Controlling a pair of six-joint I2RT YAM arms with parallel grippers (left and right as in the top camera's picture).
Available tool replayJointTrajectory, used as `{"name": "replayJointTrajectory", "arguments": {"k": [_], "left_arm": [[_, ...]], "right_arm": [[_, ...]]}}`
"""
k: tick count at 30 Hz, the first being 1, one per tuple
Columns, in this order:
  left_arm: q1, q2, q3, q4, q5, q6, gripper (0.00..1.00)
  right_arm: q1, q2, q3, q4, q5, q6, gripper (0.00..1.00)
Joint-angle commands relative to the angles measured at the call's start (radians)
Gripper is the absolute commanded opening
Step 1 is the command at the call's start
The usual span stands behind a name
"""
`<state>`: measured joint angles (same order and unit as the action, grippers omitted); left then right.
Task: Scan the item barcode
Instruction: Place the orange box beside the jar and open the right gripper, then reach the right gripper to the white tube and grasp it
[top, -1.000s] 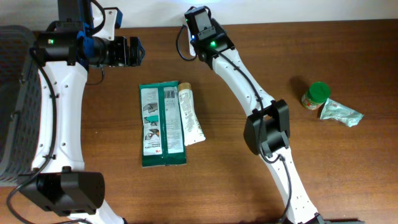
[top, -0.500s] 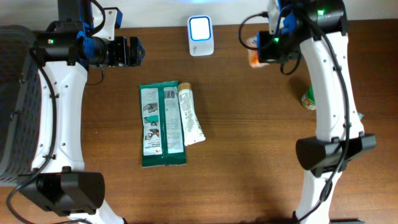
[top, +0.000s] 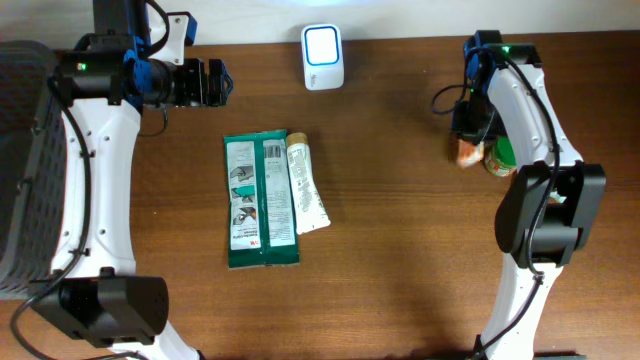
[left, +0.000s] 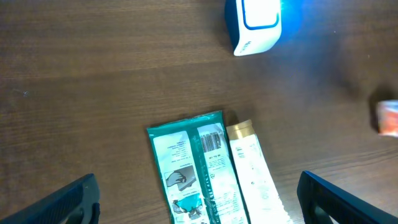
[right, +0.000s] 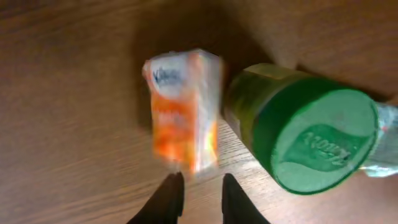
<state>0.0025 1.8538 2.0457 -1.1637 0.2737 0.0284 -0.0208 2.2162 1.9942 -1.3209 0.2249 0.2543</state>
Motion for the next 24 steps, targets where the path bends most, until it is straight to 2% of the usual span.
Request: {"name": "replayJointTrajectory", "arguments": {"k": [1,2,4,6,7,11,12,13,18,20,22,24], "left_arm": [[0.001,-0.006,0.003,-0.001,0.008,-0.01,0.99],[0.001,-0.006,0.003,-0.001,0.008,-0.01,0.99],[0.001,-0.006,0.003,-0.001,0.008,-0.01,0.99],[0.001,-0.006,0.003,-0.001,0.008,-0.01,0.99],[0.001,-0.006,0.003,-0.001,0.008,-0.01,0.99],[0.001,-0.006,0.003,-0.002,0.008,-0.01,0.99],[0.001,-0.006,0.003,-0.001,0.008,-0.01,0.99],[0.001,-0.006,0.003,-0.001,0.008,-0.01,0.99],[0.001,-0.006,0.003,-0.001,0.008,-0.01,0.99],[0.001,-0.006,0.003,-0.001,0.008,-0.01,0.99],[0.001,-0.006,0.003,-0.001,0.008,-0.01,0.99],[0.001,-0.006,0.003,-0.001,0.008,-0.01,0.99]], "right_arm": [[0.001,-0.008,-0.004,0.002,0.048,0.009,0.42],[0.001,-0.008,-0.003,0.003,0.048,0.009,0.46],[0.001,-0.008,0.002,-0.001,0.01,-0.004,0.46],[0.002,-0.011,0.034,-0.026,-0.22,-0.137,0.46],[0.009,-0.017,0.072,-0.038,-0.396,-0.213,0.46],[0.111,-0.031,0.138,-0.052,-0.618,-0.229,0.53],[0.153,-0.025,0.138,-0.053,-0.619,-0.227,0.63],[0.185,-0.019,0.138,-0.052,-0.632,-0.194,0.98],[0.328,0.058,0.136,-0.022,-0.74,-0.169,1.0],[0.374,0.097,0.136,-0.02,-0.749,-0.168,0.78],[0.415,0.131,0.136,-0.013,-0.756,-0.168,0.7],[0.447,0.142,0.112,0.021,-0.756,-0.168,0.68]]}}
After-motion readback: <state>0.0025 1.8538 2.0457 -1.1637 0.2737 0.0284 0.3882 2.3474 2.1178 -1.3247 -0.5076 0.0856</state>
